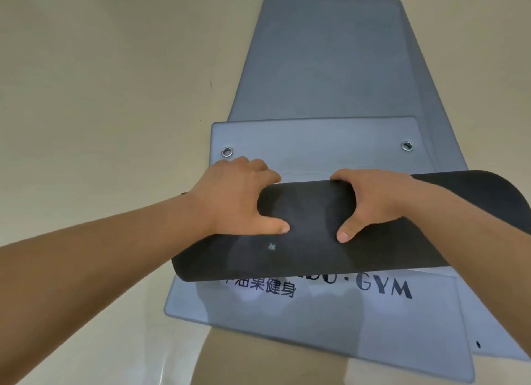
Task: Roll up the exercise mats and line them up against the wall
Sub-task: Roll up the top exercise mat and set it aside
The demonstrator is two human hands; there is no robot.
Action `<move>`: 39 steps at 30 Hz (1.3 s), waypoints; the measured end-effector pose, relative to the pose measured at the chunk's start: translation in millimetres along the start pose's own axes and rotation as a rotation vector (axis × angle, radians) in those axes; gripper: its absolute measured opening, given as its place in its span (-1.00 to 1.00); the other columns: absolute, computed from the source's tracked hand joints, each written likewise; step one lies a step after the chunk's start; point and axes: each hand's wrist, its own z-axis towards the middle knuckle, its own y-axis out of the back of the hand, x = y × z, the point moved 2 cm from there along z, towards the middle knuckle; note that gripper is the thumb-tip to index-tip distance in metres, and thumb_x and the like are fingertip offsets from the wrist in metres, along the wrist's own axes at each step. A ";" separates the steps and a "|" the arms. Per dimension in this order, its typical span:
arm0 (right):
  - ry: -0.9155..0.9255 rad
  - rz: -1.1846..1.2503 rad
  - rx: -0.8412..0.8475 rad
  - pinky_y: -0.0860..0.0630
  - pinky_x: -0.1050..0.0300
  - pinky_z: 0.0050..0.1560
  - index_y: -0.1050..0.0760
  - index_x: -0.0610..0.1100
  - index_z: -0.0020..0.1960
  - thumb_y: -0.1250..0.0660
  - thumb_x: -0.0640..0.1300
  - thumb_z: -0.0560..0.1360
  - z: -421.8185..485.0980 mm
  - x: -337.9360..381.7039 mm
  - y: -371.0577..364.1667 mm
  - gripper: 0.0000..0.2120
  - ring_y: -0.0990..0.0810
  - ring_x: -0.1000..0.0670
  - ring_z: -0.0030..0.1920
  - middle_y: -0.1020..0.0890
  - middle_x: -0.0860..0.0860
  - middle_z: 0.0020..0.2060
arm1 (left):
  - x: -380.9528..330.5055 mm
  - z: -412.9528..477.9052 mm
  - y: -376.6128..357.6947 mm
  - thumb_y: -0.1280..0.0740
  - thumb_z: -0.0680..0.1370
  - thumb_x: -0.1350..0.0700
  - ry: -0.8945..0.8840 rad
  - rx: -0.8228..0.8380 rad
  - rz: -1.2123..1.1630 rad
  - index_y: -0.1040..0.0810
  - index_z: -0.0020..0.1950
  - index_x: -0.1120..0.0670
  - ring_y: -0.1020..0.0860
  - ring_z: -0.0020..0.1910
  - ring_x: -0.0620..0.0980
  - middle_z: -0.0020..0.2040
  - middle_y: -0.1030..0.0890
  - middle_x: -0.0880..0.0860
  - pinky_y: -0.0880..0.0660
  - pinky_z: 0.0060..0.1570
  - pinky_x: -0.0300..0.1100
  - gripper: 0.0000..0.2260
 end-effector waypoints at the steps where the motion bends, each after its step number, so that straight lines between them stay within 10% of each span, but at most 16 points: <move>1: -0.007 0.019 0.015 -0.42 -0.18 0.39 -0.14 0.17 0.62 -0.69 0.29 0.16 4.1 1.2 3.2 0.18 -0.40 -0.11 0.49 -0.36 0.12 0.54 | -2.9 -7.2 -6.4 -0.29 0.30 -0.62 -0.002 0.053 0.029 -0.27 0.59 -0.17 -0.44 0.39 0.05 0.46 -0.44 -0.07 -0.45 0.31 0.08 -0.04; 6: -0.018 -0.035 -0.185 -0.52 -0.17 0.22 -0.23 0.23 0.57 -0.65 0.31 0.20 2.8 7.9 5.1 0.05 -0.44 -0.10 0.42 -0.40 0.09 0.43 | 1.1 -22.3 -44.1 -0.41 0.16 -0.57 0.079 0.248 0.147 0.34 0.64 -0.19 -0.08 0.59 0.22 0.62 -0.01 0.09 -0.15 0.52 0.30 0.32; 9: 0.056 -0.074 -0.198 -0.51 -0.17 0.27 -0.15 0.25 0.60 -0.55 0.33 0.34 -4.8 9.7 -0.2 -0.05 -0.43 -0.09 0.43 -0.39 0.07 0.46 | 10.0 -10.8 -36.7 -0.39 0.11 -0.59 0.041 0.205 0.147 0.22 0.65 -0.21 -0.32 0.42 0.20 0.50 -0.26 0.09 -0.38 0.37 0.22 0.30; 14: 0.041 -0.256 -0.152 -0.15 -0.39 0.55 0.21 0.14 0.67 -0.50 0.56 0.12 -5.0 15.9 -18.4 0.39 -0.06 -0.17 0.64 -0.08 -0.06 0.64 | 18.9 9.1 -10.4 -0.50 0.12 -0.49 0.011 0.277 0.006 -0.06 0.59 -0.25 -0.54 0.13 0.06 0.19 -0.50 -0.04 -0.58 0.08 0.05 0.15; 24: 0.073 -0.289 -0.123 -0.44 -0.23 0.38 0.06 0.09 0.64 -0.56 0.51 0.12 -23.7 19.4 -19.4 0.33 -0.27 -0.18 0.50 -0.22 -0.06 0.49 | 0.4 5.6 -6.4 -0.60 0.19 -0.32 0.022 0.318 -0.130 -0.26 0.46 -0.23 -0.56 -0.09 -0.03 -0.08 -0.52 -0.20 -0.59 -0.02 -0.05 -0.08; 31: 0.180 -0.352 -0.101 -0.48 -0.13 0.31 -0.01 0.23 0.56 -0.58 0.47 0.13 -16.1 19.5 -13.6 0.19 -0.40 -0.11 0.41 -0.31 0.03 0.41 | 10.3 -0.4 -27.1 -0.67 0.14 -0.36 0.146 0.525 -0.538 -0.41 0.45 -0.31 -0.63 0.17 -0.12 0.23 -0.58 -0.29 -0.60 0.24 -0.01 -0.07; 35: 0.193 -0.264 -0.071 -0.48 -0.09 0.24 -0.05 0.34 0.58 -0.54 0.48 0.20 2.8 20.3 -2.3 0.10 -0.43 -0.07 0.42 -0.33 0.12 0.45 | 23.4 -7.9 -22.3 -0.55 0.22 -0.50 0.214 0.342 -0.376 -0.31 0.60 -0.25 -0.48 0.43 -0.06 0.50 -0.44 -0.19 -0.46 0.38 0.02 0.01; 39: 0.160 -0.094 -0.078 -0.43 -0.23 0.38 -0.16 0.35 0.56 -0.55 0.43 0.25 27.5 19.7 15.4 -0.01 -0.38 -0.10 0.49 -0.33 0.15 0.53 | 25.8 -16.0 -4.0 -0.36 0.40 -0.52 0.167 0.059 -0.080 -0.47 0.48 -0.17 -0.54 0.30 -0.01 0.37 -0.53 -0.13 -0.52 0.18 -0.03 -0.26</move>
